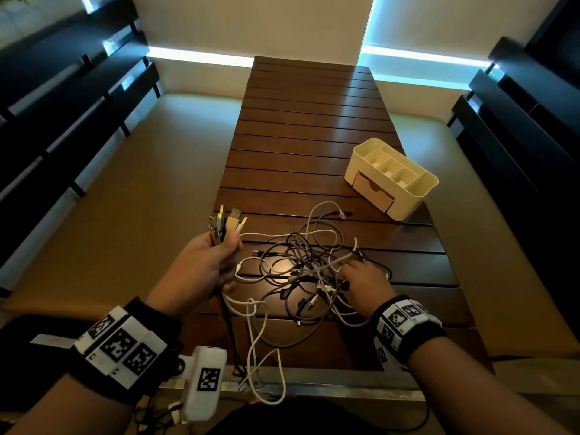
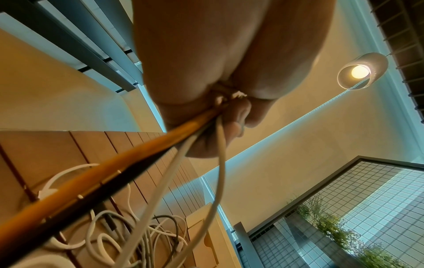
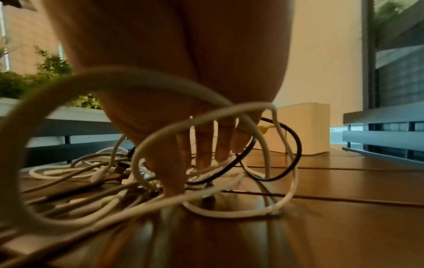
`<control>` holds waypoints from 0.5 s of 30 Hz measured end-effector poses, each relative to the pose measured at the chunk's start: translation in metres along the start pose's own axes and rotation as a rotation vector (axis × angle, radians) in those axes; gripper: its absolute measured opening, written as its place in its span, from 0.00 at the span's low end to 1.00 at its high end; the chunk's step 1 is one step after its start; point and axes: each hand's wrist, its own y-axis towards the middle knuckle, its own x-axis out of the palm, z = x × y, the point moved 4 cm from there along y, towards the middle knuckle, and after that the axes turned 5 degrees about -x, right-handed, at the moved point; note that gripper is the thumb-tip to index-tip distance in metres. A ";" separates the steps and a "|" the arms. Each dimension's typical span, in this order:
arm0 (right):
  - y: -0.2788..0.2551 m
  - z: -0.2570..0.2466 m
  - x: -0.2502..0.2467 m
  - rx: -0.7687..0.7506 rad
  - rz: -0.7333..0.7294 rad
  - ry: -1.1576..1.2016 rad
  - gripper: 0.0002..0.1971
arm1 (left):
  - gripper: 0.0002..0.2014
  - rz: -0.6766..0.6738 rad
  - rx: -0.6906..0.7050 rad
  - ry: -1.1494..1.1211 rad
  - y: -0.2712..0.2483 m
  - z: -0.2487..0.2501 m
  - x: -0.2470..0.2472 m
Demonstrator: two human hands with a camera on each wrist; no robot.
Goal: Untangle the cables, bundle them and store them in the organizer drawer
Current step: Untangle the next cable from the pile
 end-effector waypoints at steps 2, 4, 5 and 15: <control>-0.003 -0.002 0.001 -0.003 -0.059 -0.107 0.17 | 0.08 -0.018 0.014 -0.041 0.001 -0.001 0.002; -0.007 -0.005 -0.005 -0.025 -0.062 -0.127 0.12 | 0.05 -0.022 0.013 -0.105 0.003 -0.003 0.003; -0.009 -0.008 -0.010 -0.043 -0.041 -0.120 0.10 | 0.04 -0.029 0.011 -0.154 0.004 -0.004 0.004; -0.033 -0.011 -0.104 0.122 0.481 0.919 0.05 | 0.16 -0.037 0.065 -0.303 0.009 0.002 0.019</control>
